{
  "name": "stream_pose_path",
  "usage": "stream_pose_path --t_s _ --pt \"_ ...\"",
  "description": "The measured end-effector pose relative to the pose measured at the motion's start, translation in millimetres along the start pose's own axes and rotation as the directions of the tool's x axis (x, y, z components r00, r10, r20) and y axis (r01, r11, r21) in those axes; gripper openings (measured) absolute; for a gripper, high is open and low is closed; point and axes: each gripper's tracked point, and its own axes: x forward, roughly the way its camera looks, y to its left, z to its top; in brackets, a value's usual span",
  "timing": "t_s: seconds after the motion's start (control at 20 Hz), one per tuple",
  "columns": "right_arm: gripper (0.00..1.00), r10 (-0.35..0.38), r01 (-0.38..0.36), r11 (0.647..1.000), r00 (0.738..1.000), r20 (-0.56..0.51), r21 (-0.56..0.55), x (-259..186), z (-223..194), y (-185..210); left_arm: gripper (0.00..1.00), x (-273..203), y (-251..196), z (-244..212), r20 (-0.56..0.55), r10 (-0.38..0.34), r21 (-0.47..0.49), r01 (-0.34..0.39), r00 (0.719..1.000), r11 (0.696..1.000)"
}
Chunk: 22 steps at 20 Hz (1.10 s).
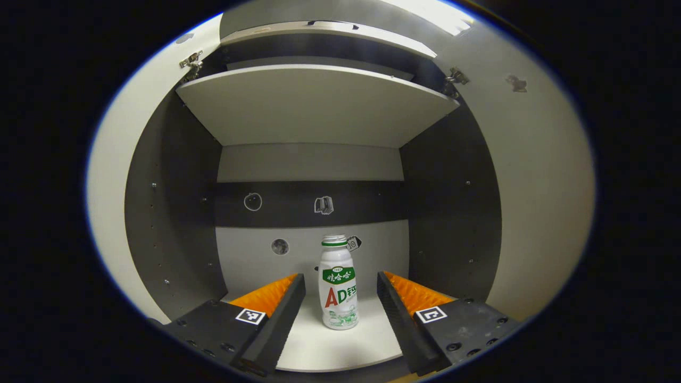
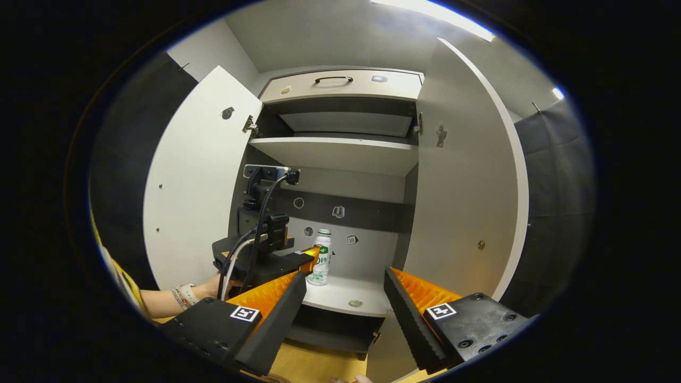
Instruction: Grasp the bottle in the cabinet with the left hand and place it on the coaster, then close the right door with the right hand and the left door with the left hand.
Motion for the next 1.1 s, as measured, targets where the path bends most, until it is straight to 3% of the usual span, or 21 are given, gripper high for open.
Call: stream_pose_path --t_s 0.35,0.75,1.0,1.1 --pt "0.98 0.01 -0.01 1.0 0.999 -0.036 -0.001 17 -15 -4 0.87 53 4 -41 -0.055 0.033 0.043 -0.031 0.998 0.999" --pt "0.97 0.057 -0.057 0.998 0.998 -0.036 -0.014 29 -17 10 0.88 79 5 -51 -0.064 0.035 0.066 -0.03 0.997 0.997" --pt "0.98 0.045 -0.045 0.999 0.997 -0.061 -0.003 36 -24 7 0.87 94 2 -50 -0.058 0.014 0.095 -0.008 0.998 0.995" --pt "0.98 0.032 -0.032 0.999 0.997 -0.067 0.0 37 -25 4 0.75 91 4 -51 -0.058 0.001 0.097 0.005 0.998 0.995"
